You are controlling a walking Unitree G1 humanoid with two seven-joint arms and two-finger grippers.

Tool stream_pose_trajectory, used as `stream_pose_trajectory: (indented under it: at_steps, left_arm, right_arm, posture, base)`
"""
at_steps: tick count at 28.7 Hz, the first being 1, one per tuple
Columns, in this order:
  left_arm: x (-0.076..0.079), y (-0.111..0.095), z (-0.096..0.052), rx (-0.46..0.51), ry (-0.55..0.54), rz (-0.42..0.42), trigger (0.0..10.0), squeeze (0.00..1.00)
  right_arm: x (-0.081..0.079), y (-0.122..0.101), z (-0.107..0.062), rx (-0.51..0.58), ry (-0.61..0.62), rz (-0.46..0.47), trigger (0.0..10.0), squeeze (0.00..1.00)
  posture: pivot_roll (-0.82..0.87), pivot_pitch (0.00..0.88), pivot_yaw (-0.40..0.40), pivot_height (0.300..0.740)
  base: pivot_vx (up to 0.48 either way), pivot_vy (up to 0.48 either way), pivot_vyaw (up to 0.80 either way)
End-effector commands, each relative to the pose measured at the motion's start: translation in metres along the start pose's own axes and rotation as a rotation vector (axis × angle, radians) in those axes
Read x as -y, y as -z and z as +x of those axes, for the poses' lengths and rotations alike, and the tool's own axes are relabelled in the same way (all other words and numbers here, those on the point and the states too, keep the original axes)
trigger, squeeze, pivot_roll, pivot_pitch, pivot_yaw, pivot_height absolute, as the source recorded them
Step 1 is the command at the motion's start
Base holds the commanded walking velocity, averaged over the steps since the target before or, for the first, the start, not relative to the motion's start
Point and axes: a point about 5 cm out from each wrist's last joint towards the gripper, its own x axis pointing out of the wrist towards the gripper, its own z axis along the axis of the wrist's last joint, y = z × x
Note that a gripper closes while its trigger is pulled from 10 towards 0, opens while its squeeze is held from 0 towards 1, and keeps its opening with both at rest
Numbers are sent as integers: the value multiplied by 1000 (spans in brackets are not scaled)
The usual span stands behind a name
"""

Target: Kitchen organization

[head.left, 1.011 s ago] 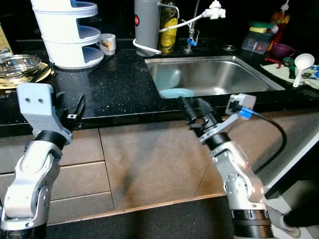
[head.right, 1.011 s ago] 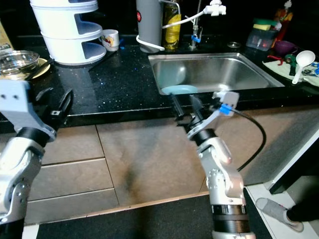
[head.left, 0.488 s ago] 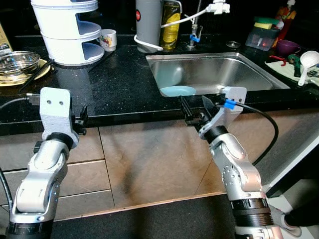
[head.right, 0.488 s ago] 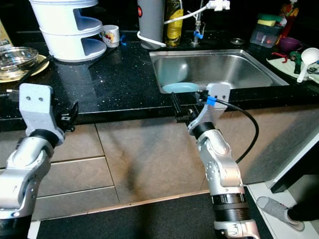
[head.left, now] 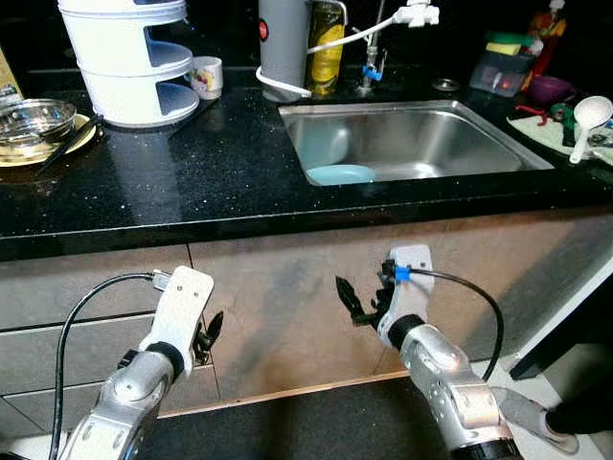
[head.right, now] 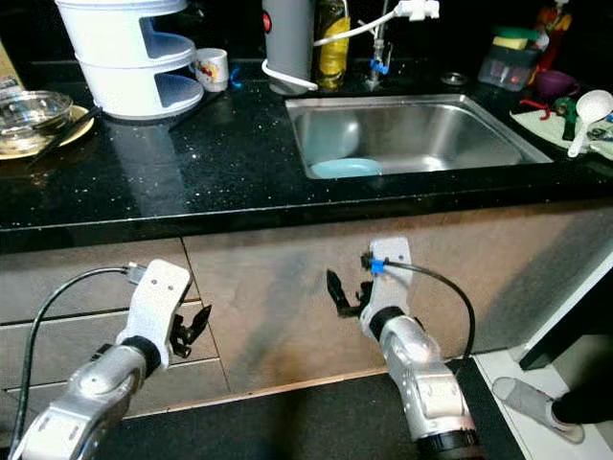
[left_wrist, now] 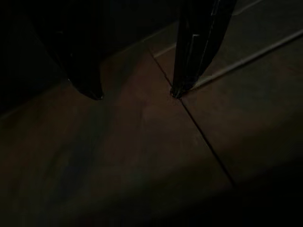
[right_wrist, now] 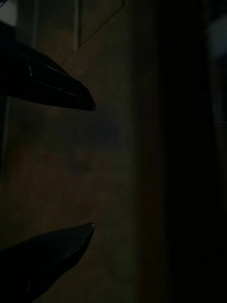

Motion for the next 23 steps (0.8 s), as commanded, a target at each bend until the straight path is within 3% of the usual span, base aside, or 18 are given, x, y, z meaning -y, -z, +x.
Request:
stream_pose_trajectory:
  at_steps: [1,6,8,10,17,23]
  left_arm:
    - [-12,-3,2,30,-86,-16,10000,0]
    - [-29,-15,3,77,-185,-51,10000,0]
    - [-47,-35,2,176,-273,-188,10000,0]
    - [-57,-50,2,249,-300,-252,10000,0]
    - [-54,-67,2,321,-200,-113,10000,0]
    - [-55,-67,2,321,-208,-120,10000,0]
  right_arm:
    - [-4,-12,3,61,-12,27,10000,0]
    - [-3,-31,7,154,-10,49,10000,0]
    - [-1,-51,9,239,-5,77,10000,0]
    - [-1,-59,11,271,-10,80,10000,0]
    - [-3,-58,12,274,-22,66,10000,0]
    - [-5,-54,9,273,-26,63,10000,0]
  posture:
    - [50,186,-29,740]
    - [44,185,-28,740]
    - [44,185,-28,740]
    - [46,182,-33,740]
    - [53,176,-36,740]
    - [47,172,-29,740]
  base:
    - [0,0,0]
    - [0,0,0]
    - [0,0,0]
    - [0,0,0]
    - [0,0,0]
    - [0,0,0]
